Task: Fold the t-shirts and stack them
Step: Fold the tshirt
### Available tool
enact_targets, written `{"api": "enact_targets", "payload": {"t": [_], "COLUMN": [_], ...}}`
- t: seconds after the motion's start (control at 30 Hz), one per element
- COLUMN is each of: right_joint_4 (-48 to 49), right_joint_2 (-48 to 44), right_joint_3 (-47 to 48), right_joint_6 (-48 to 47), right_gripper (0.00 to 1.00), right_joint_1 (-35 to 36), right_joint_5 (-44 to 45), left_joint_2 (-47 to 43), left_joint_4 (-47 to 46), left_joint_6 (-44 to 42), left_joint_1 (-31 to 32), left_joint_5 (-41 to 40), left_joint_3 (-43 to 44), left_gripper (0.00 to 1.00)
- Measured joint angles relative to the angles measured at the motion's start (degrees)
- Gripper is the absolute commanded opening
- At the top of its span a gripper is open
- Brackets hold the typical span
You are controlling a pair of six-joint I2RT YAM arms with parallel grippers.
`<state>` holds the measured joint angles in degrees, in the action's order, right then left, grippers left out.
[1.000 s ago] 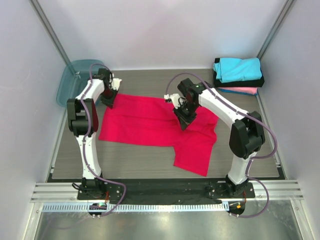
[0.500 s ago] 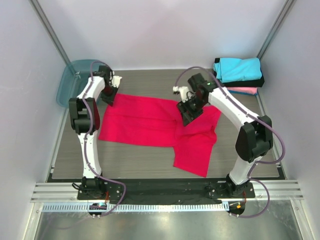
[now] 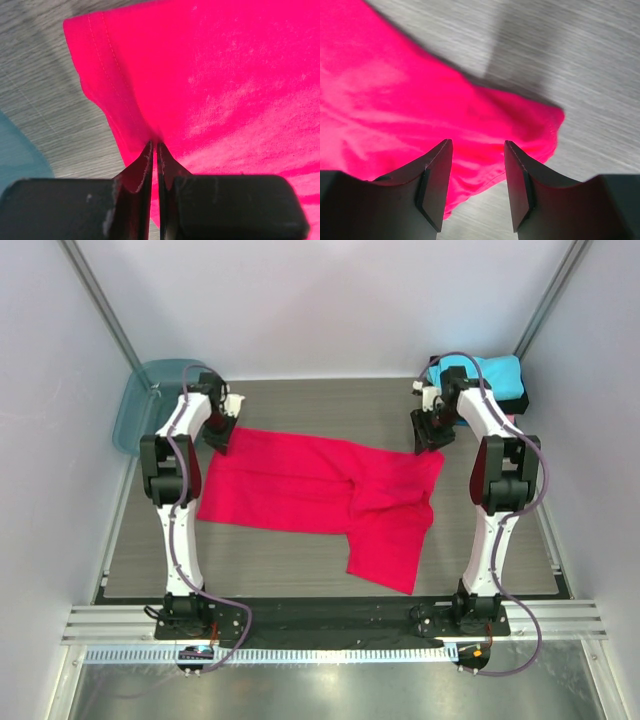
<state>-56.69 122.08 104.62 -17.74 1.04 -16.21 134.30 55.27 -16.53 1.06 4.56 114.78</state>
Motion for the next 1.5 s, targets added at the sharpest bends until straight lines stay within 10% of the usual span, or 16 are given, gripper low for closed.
{"api": "enact_targets", "payload": {"t": [0.63,1.1,1.5], "right_joint_4": [-0.3,-0.4,5.9], "right_joint_2": [7.0,22.8,20.9], "right_joint_3": [1.0,28.3,25.8], "right_joint_6": [-3.0,-4.8,-6.0], "right_gripper": [0.48,0.47,0.51], "right_joint_1": [-0.3,0.0,0.0], "right_joint_5": [3.2,8.9,8.8], "left_joint_2": [1.2,2.4,2.3], "left_joint_4": [1.1,0.7,-1.4], "left_joint_6": [0.1,1.5,2.8], "left_joint_1": [0.1,0.7,1.1], "left_joint_5": [-0.6,-5.8,-5.2], "left_joint_3": [1.6,3.4,7.9], "left_gripper": [0.06,0.03,0.08]}}
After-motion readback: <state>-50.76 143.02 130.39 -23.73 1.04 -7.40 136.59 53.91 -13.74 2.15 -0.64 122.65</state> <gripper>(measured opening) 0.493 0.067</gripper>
